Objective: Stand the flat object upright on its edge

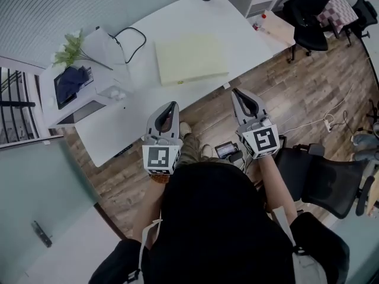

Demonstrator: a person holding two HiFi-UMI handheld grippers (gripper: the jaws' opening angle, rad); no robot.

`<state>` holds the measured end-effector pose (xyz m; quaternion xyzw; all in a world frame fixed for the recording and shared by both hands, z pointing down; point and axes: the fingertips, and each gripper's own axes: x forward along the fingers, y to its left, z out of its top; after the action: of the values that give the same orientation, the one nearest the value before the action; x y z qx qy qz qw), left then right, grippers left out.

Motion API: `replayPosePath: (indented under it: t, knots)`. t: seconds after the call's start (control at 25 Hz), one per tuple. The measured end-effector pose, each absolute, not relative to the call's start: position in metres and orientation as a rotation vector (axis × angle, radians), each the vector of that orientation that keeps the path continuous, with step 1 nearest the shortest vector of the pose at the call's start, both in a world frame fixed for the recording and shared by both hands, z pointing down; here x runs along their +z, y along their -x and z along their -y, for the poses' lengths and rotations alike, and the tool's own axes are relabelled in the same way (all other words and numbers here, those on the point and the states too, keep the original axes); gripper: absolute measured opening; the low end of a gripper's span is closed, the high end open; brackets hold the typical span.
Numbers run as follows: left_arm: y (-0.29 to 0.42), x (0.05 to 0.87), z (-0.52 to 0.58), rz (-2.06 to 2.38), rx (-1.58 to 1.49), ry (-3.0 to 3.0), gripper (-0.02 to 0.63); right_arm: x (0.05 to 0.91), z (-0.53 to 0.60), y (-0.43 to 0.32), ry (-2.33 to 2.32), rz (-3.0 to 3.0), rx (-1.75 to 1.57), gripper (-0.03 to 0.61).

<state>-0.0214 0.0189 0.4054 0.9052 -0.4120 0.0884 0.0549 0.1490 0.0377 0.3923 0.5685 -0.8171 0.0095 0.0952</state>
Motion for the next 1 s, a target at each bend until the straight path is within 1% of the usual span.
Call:
replayPosePath:
  t: [0.24,0.52,0.76,1.0]
  knots:
    - [0.021,0.407,0.026,1.154,0.228,-2.806,0.006,0.401,0.003,-0.172,-1.706,2.333,0.071,0.009]
    - [0.024,0.434,0.063,1.172,0.350,-2.729,0.006,0.421,0.048,-0.198,-1.724,2.314,0.150,0.009]
    - [0.035,0.478,0.086,1.261,0.424,-2.549,0.006,0.463,0.096,-0.209,-1.624,2.356,0.234,0.009]
    - [0.050,0.532,0.106,1.327,0.454,-2.299,0.008,0.511,0.132,-0.232,-1.562,2.343,0.412,0.009]
